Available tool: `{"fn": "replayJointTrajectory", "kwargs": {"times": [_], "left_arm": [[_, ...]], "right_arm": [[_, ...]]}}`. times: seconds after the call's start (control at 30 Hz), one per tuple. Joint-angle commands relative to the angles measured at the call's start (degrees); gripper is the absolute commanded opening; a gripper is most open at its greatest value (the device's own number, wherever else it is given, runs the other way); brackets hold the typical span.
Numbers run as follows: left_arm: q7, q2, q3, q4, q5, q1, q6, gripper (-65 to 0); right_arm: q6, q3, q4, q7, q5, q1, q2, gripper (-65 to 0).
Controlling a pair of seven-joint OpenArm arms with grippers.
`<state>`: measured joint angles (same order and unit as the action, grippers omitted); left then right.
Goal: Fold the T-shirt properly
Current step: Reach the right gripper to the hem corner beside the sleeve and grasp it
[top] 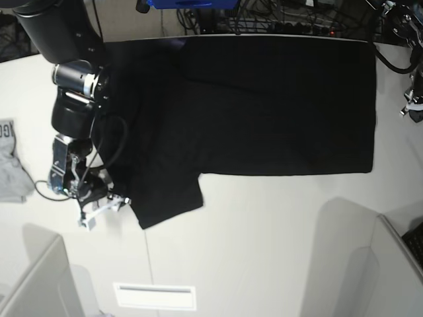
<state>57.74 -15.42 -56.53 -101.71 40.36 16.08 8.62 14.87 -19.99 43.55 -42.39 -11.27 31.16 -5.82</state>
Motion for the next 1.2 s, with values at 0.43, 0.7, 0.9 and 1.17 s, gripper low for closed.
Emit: {"fn": "replayJointTrajectory", "kwargs": {"times": [0.43, 0.7, 0.9, 1.17], "left_arm": [[-0.99, -1.42, 0.05, -0.84, 0.39, -1.00, 0.12, -65.0], [-0.99, -1.59, 1.19, -0.49, 0.39, -1.17, 0.12, -65.0], [-1.34, -6.16, 8.14, 11.12, 0.39, -4.34, 0.04, -33.6], [-1.34, -9.50, 12.71, 18.50, 0.30, -14.80, -0.23, -15.6]], "right_arm": [[0.55, 2.89, 6.69, -1.34, -0.47, -3.77, 3.14, -35.9], [0.47, 2.80, 6.60, 2.08, -0.38, -3.77, 2.79, -49.5], [0.47, 2.71, 6.60, 3.14, -0.38, -3.77, 2.79, -65.0], [0.29, 2.80, 6.69, 3.05, -0.38, -3.77, 2.79, -65.0]]}}
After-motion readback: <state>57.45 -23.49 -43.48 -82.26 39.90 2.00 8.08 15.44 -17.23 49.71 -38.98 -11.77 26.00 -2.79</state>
